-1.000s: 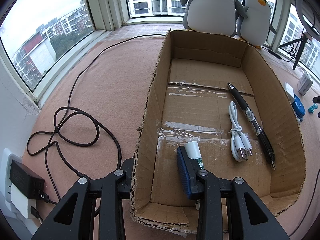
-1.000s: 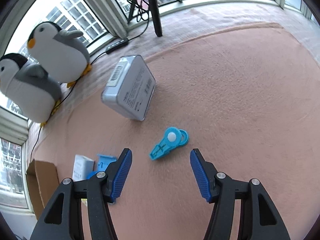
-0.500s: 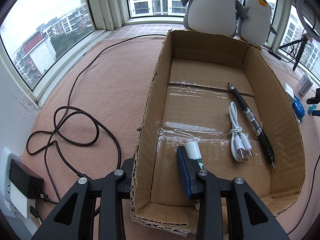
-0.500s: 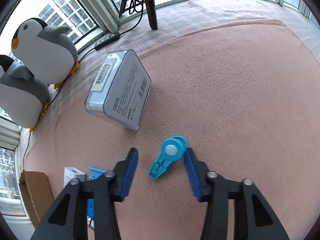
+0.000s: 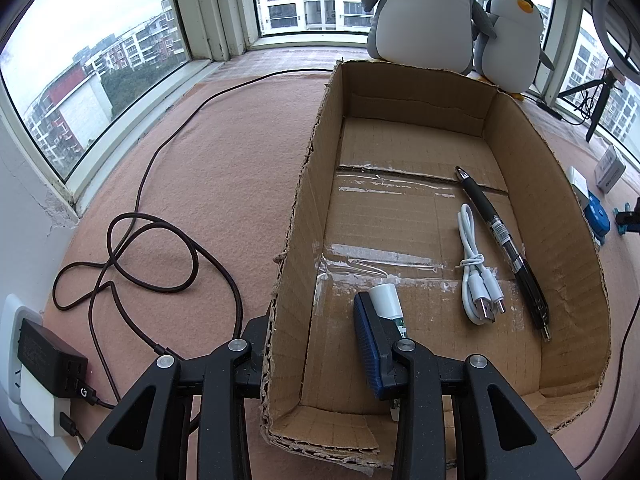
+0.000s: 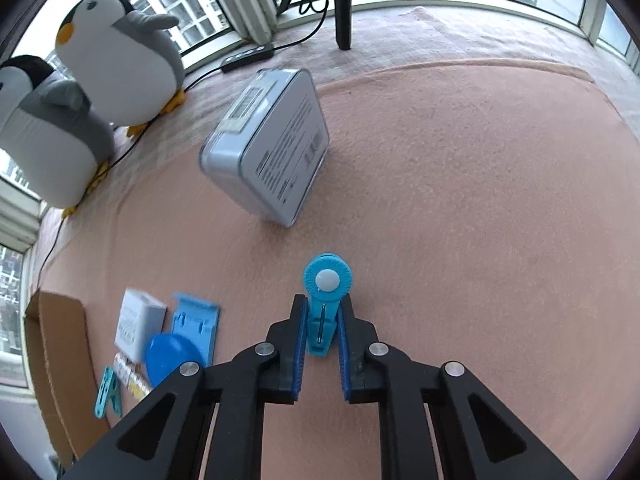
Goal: Organize rigid objects
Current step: 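Carry the blue clothespin into the box and open the right tool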
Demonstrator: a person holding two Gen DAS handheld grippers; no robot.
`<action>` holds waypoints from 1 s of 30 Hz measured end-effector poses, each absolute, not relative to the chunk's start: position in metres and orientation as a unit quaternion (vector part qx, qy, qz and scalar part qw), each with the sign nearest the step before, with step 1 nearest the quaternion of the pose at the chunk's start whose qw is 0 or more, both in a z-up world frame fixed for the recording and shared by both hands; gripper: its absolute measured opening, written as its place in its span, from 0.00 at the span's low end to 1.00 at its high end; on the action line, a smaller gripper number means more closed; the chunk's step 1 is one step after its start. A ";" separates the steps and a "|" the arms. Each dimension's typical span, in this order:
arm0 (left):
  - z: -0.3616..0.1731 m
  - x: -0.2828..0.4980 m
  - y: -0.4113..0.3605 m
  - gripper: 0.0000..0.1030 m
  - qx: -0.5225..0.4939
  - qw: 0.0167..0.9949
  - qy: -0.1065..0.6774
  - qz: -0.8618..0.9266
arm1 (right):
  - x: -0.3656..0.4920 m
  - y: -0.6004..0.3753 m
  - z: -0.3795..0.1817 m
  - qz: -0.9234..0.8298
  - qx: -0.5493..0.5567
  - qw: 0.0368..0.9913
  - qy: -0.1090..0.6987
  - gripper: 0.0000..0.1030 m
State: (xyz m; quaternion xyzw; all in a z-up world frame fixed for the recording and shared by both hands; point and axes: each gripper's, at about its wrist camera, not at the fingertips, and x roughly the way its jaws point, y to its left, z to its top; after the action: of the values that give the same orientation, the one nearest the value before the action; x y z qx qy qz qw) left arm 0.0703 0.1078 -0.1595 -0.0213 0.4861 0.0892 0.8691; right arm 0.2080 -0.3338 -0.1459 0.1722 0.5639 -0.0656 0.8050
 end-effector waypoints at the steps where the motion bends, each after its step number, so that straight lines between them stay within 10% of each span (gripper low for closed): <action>1: -0.160 0.070 0.108 0.35 -0.022 0.869 0.486 0.089 | 0.204 -0.334 -0.145 -0.059 0.176 0.805 0.563 0.12; 30: -0.160 0.071 0.109 0.36 -0.020 0.869 0.486 0.090 | 0.119 -0.116 -0.072 0.255 0.062 0.812 0.521 0.12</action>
State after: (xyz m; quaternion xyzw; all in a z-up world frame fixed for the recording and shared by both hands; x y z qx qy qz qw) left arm 0.0710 0.1088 -0.1604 -0.0200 0.4857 0.0896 0.8693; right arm 0.1193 -0.1158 -0.0721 0.0619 0.5207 0.2549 0.8125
